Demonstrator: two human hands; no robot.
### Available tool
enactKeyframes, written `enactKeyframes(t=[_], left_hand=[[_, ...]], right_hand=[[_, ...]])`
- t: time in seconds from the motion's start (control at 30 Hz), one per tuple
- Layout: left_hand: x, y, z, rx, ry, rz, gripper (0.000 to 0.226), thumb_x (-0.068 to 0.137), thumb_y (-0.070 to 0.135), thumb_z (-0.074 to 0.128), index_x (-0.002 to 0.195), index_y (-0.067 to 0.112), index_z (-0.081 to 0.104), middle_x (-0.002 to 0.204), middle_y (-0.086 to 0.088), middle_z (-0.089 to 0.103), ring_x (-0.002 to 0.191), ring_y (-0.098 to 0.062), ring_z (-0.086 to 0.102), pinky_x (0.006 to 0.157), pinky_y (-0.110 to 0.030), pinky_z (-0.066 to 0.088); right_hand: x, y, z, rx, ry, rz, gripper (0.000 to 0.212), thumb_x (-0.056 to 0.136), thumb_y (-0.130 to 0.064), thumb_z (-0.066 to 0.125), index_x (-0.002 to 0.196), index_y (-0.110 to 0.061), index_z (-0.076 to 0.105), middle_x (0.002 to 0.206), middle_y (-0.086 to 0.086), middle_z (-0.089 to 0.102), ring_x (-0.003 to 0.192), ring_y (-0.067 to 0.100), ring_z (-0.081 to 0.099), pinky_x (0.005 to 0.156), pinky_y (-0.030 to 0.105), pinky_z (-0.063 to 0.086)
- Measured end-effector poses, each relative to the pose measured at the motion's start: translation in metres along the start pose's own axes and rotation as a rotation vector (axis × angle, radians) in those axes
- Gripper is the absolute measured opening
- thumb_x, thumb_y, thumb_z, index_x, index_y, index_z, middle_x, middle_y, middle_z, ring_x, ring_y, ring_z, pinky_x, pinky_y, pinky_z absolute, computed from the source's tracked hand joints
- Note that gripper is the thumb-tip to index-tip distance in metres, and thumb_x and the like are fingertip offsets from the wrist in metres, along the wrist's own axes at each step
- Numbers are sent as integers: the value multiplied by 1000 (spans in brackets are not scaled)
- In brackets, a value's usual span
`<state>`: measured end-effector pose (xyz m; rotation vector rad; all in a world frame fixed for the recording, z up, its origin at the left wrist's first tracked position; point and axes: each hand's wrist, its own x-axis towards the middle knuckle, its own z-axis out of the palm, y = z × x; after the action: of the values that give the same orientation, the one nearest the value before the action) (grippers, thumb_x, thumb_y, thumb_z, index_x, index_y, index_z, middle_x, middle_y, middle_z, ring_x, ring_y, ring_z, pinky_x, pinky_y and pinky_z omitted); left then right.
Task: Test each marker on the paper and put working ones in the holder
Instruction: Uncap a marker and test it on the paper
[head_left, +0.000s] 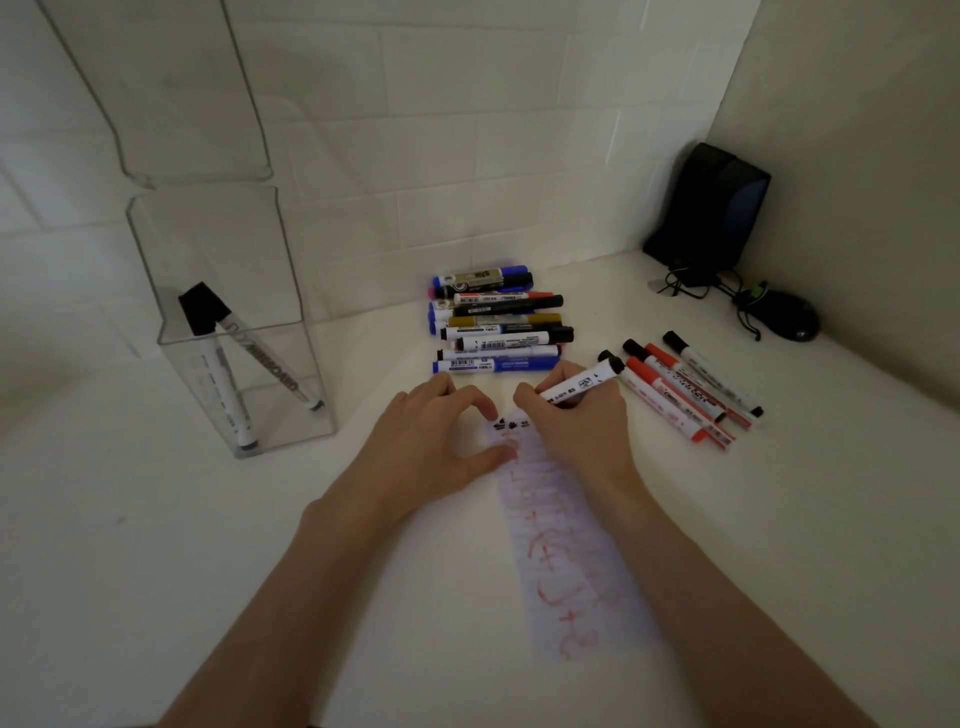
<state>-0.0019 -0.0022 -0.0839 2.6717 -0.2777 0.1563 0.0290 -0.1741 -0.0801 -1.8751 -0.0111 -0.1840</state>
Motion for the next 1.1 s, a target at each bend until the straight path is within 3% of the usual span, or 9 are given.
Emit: enactKeyframes(t=[0.13, 0.47, 0.6, 0.7, 0.8, 0.93, 1.1], left_hand=[[0, 0, 0, 6, 2, 5, 45, 81, 69, 63, 116, 42, 57, 98, 13, 44, 87, -7, 45, 80, -26, 34], [0, -2, 1, 8, 2, 16, 47, 80, 70, 63, 117, 42, 56, 100, 14, 44, 89, -7, 46, 81, -25, 34], [0, -4, 1, -98, 19, -17, 59, 80, 69, 65, 126, 38, 45, 110, 16, 44, 97, -5, 49, 85, -26, 38], [-2, -5, -3, -435, 71, 3, 35, 100, 37, 52, 131, 30, 38, 93, 9, 44, 70, -3, 44, 67, -25, 41], [-4, -7, -5, -502, 86, 30, 32, 106, 10, 37, 134, 24, 35, 93, 6, 52, 61, -5, 42, 57, -22, 42], [0, -7, -1, -577, 115, -107, 22, 99, 22, 60, 116, 22, 45, 84, 10, 71, 68, -6, 60, 72, -26, 51], [3, -10, -5, -636, 229, -123, 13, 87, 28, 76, 92, 23, 65, 78, 10, 73, 70, -7, 65, 70, -26, 48]], right_hand=[[-1, 0, 1, -12, -41, 29, 24, 81, -11, 79, 68, -16, 59, 62, 0, 66, 56, 8, 59, 58, 23, 51], [0, -1, 0, 25, -12, 54, 28, 81, -10, 78, 64, -19, 56, 52, -9, 59, 50, 3, 54, 54, 18, 49], [4, -3, -5, 164, 63, 128, 24, 86, -17, 78, 70, -18, 60, 53, -10, 57, 48, 0, 52, 52, 13, 46], [5, -10, -13, 340, 95, 173, 21, 88, -25, 81, 80, -17, 63, 58, -4, 57, 50, 5, 48, 50, 16, 43], [4, -18, -20, 444, 98, 162, 24, 83, -31, 85, 86, -20, 65, 59, -7, 59, 53, 6, 49, 53, 16, 45], [2, -23, -28, 432, 44, 149, 21, 81, -31, 86, 95, -20, 74, 71, -4, 70, 67, 11, 60, 65, 24, 52], [3, -24, -31, 444, 4, 170, 24, 95, -33, 72, 99, -10, 78, 74, 5, 71, 63, 13, 60, 55, 24, 46]])
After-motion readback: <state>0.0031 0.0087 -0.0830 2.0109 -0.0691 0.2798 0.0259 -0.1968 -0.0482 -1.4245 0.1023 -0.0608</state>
